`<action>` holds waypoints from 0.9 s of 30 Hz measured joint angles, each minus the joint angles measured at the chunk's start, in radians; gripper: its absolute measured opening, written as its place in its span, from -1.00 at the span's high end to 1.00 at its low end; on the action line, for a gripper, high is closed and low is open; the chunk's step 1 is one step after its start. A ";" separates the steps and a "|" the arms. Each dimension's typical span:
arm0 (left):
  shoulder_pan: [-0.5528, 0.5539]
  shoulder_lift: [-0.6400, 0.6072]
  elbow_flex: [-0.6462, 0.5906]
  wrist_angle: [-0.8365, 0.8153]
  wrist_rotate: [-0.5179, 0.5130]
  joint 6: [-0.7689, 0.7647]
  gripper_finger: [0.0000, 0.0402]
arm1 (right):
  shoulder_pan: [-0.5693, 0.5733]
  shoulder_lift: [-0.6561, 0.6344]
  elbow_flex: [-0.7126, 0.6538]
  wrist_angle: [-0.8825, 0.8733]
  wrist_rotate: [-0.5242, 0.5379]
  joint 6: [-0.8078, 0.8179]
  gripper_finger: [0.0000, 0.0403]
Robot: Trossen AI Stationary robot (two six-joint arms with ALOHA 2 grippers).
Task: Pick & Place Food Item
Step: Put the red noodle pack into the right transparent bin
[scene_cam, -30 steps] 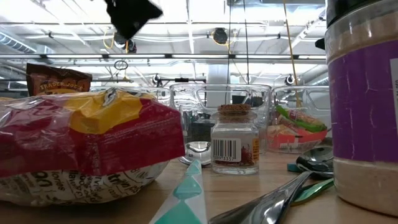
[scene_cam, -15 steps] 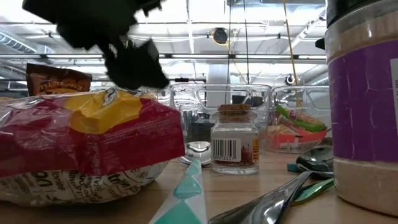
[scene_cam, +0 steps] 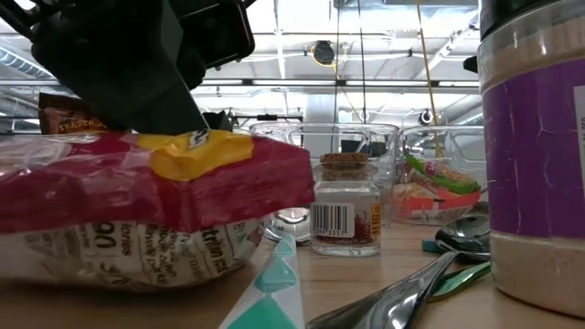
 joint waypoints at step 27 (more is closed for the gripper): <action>0.010 0.000 0.000 -0.009 -0.022 0.029 0.78 | 0.000 0.000 0.000 0.000 0.000 0.000 1.00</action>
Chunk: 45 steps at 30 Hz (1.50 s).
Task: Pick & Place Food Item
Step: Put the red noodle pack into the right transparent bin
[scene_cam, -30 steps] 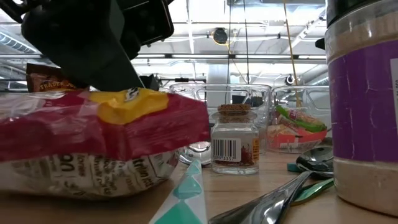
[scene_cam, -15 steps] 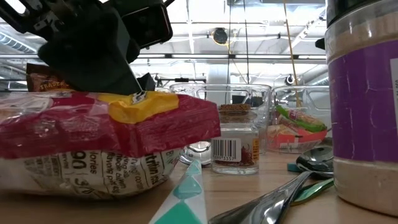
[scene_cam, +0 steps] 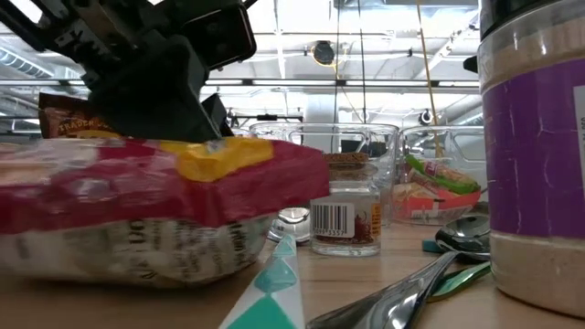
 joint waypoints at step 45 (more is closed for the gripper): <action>0.380 -0.454 -0.001 0.032 -0.248 0.674 0.94 | 0.000 0.000 0.000 0.028 0.000 0.001 1.00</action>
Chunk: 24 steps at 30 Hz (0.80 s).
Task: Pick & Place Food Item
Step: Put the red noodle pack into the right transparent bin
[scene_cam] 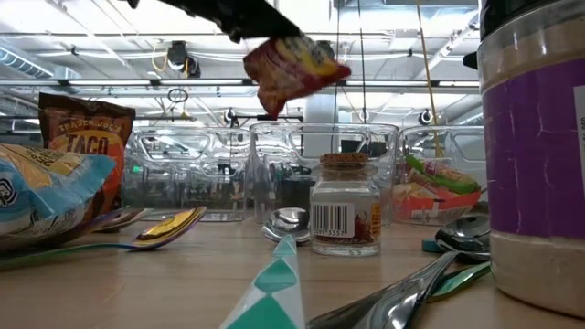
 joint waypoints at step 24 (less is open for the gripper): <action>0.078 0.000 0.000 0.064 0.126 0.430 0.97 | 0.000 0.045 -0.236 0.612 0.002 0.290 1.00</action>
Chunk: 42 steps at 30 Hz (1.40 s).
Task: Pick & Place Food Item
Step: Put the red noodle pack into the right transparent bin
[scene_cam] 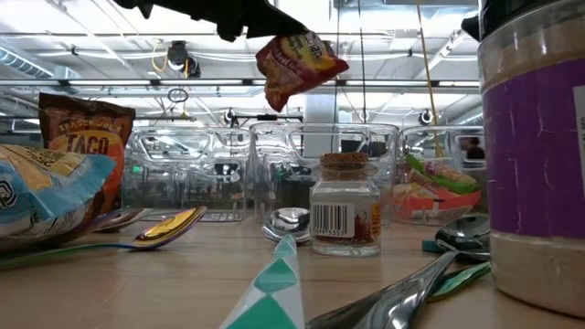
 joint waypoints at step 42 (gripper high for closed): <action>-0.004 0.095 0.000 0.076 0.032 0.154 0.97 | -0.304 1.236 0.633 0.244 -0.265 0.003 -0.37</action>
